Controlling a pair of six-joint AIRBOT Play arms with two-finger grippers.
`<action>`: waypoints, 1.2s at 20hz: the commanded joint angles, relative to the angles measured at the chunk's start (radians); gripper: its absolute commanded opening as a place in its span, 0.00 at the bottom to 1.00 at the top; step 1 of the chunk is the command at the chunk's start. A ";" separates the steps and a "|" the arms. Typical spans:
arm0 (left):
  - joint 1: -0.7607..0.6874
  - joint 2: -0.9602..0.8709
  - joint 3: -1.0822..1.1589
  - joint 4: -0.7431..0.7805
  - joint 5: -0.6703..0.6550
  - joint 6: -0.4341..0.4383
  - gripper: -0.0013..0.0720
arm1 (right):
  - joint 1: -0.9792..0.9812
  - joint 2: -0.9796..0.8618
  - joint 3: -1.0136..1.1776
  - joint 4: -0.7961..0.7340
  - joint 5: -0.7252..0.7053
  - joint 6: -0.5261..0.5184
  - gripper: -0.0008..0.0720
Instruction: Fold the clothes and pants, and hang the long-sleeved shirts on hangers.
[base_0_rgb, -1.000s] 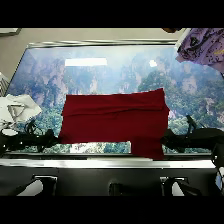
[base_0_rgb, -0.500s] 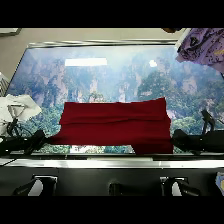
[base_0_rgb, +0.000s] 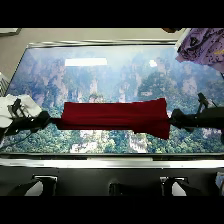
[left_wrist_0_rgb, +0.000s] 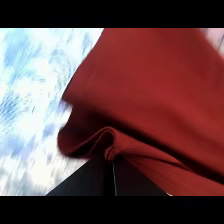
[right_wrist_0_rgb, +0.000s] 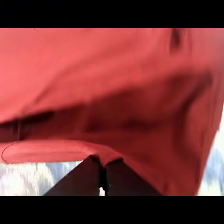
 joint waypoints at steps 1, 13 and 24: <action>-0.056 -0.195 0.140 -0.003 0.098 0.008 0.04 | 0.011 -0.184 0.106 0.055 0.117 -0.067 0.05; -0.105 -0.549 0.423 -0.001 0.033 0.029 0.04 | 0.187 -0.570 0.462 -0.110 0.227 0.021 0.05; -0.015 -0.492 0.612 0.114 -0.208 -0.114 0.85 | -0.083 -0.594 0.637 -0.054 -0.157 -0.040 0.77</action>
